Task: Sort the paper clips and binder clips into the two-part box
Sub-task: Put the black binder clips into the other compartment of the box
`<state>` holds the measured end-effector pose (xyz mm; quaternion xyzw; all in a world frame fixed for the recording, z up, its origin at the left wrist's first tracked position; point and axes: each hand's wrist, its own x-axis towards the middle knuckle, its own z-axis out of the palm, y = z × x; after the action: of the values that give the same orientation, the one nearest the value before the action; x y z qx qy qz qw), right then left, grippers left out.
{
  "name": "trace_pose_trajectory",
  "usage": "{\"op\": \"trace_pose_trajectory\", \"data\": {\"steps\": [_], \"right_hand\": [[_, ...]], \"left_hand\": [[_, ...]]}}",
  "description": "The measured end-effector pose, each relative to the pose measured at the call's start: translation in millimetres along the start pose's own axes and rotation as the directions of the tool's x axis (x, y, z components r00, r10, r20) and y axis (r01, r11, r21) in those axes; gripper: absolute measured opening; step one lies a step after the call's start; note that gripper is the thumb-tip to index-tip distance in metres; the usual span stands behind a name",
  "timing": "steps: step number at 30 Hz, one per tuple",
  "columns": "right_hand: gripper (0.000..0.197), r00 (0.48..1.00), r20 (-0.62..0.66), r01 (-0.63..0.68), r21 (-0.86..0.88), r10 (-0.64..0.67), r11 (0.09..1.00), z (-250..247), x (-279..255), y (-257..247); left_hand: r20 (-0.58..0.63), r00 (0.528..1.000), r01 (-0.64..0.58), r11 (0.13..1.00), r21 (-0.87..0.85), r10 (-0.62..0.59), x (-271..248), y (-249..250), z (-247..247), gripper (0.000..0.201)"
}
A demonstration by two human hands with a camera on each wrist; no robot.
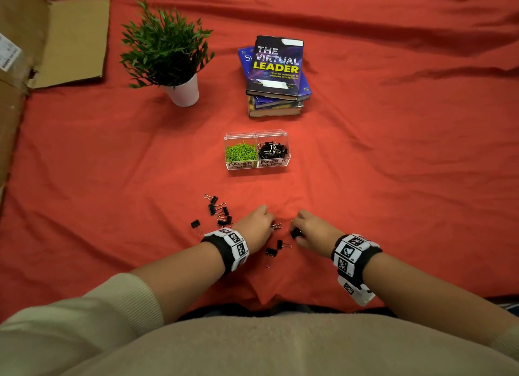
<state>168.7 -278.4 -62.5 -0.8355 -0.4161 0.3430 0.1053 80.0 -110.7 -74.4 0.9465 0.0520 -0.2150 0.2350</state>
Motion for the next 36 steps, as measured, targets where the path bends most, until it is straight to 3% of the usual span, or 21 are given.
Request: {"op": "trace_pose_trajectory", "data": {"steps": [4,7,11,15,18,20,25,28,31,33,36], "right_hand": [[0.018,0.973,-0.206,-0.047,0.263,0.104,0.964,-27.7,13.4,-2.9],[0.015,0.934,-0.32,-0.05,0.325,0.159,0.945,-64.8,36.7,-12.3],[0.018,0.904,-0.417,-0.01,0.193,0.091,0.981,-106.4,81.1,-20.2],[0.022,0.914,-0.4,-0.047,0.068,0.07,0.997,-120.1,120.8,-15.1],[0.025,0.939,-0.333,-0.118,-0.073,0.087,0.99,-115.6,137.0,-6.0],[0.029,0.936,-0.331,-0.146,-0.041,0.124,0.988,-112.3,136.5,-1.7],[0.025,0.873,-0.485,-0.056,0.02,0.059,0.998,-99.7,108.7,-4.3],[0.019,0.921,-0.389,0.038,0.026,-0.025,0.999,-76.8,80.4,-13.2],[0.019,0.986,-0.1,0.134,0.022,-0.131,0.991,-45.6,51.9,-24.6],[0.021,0.986,0.054,0.156,-0.013,-0.155,0.988,-25.3,39.9,-30.0],[0.027,0.978,0.126,0.169,-0.028,-0.164,0.985,-4.5,31.2,-32.5]], "left_hand": [[-0.008,0.999,-0.048,0.99,0.13,0.05,-3.1,1.4,1.2,0.017],[-0.002,0.999,-0.05,0.99,0.134,0.051,-4.8,1.0,-2.2,0.017],[0.028,0.997,-0.069,0.996,0.063,0.068,-4.4,2.0,-2.6,0.022],[0.021,0.995,-0.093,0.995,-0.027,0.093,-4.4,-5.2,-1.9,0.017],[-0.052,0.999,-0.007,0.983,-0.186,-0.002,-2.9,-10.9,-12.8,0.011],[-0.112,0.99,0.052,0.956,-0.29,-0.088,2.7,-15.2,-27.5,0.01],[-0.302,0.942,0.028,0.933,-0.36,-0.145,39.8,-25.3,-81.7,0.01],[-0.377,0.913,0.02,0.94,-0.341,-0.156,66.6,-24.7,-112.5,0.01],[-0.373,0.915,0.044,0.955,-0.292,-0.156,88.8,-25.1,-126.0,0.016],[-0.345,0.927,0.056,0.962,-0.267,-0.15,96.7,-27.6,-124.5,0.023],[-0.361,0.93,-0.013,0.974,-0.226,-0.072,89.3,-33.0,-116.5,0.031]]}}
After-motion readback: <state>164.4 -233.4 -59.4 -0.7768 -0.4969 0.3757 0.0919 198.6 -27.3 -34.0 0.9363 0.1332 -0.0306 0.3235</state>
